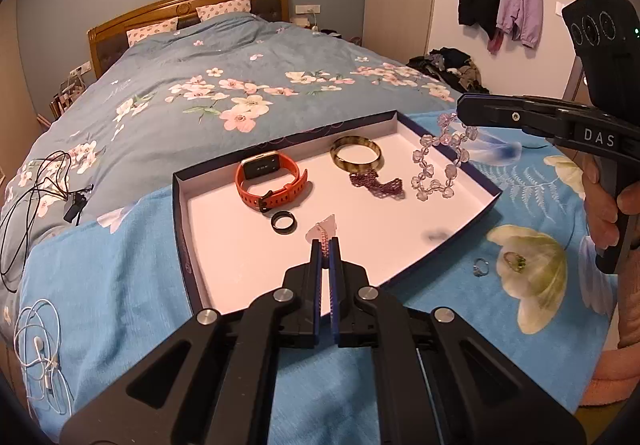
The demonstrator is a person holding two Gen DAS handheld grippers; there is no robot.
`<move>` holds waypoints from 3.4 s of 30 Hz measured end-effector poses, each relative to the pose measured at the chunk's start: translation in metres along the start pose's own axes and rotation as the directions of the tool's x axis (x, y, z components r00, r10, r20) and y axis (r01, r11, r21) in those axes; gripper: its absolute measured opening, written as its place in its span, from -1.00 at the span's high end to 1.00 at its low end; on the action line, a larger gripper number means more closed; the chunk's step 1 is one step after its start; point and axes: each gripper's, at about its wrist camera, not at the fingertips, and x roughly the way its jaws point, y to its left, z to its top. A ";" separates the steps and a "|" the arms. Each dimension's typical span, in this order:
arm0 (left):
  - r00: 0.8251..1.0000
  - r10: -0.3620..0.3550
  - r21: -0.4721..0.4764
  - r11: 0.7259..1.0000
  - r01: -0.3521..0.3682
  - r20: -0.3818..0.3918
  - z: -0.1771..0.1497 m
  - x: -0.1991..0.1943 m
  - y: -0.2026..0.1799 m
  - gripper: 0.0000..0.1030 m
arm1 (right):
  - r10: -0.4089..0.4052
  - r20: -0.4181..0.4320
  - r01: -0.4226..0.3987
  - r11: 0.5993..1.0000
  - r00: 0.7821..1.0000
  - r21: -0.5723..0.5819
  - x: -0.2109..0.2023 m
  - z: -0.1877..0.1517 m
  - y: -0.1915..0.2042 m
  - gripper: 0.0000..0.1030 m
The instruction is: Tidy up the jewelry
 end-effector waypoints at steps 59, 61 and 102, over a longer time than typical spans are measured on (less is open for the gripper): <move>0.994 0.109 -0.061 0.992 -0.109 0.000 0.005 0.005 0.022 0.37 | -0.080 -0.057 0.083 0.995 0.995 0.059 0.008 -0.018 -0.032 0.49; 0.995 0.104 -0.057 0.993 -0.103 0.012 -0.003 -0.006 0.017 0.36 | -0.072 -0.052 0.074 0.996 0.996 0.047 -0.003 -0.024 -0.027 0.49; 0.990 -0.048 -0.068 0.997 0.039 -0.133 -0.084 -0.008 -0.041 0.17 | -0.158 -0.241 0.174 0.984 0.958 0.047 -0.021 -0.126 -0.010 0.35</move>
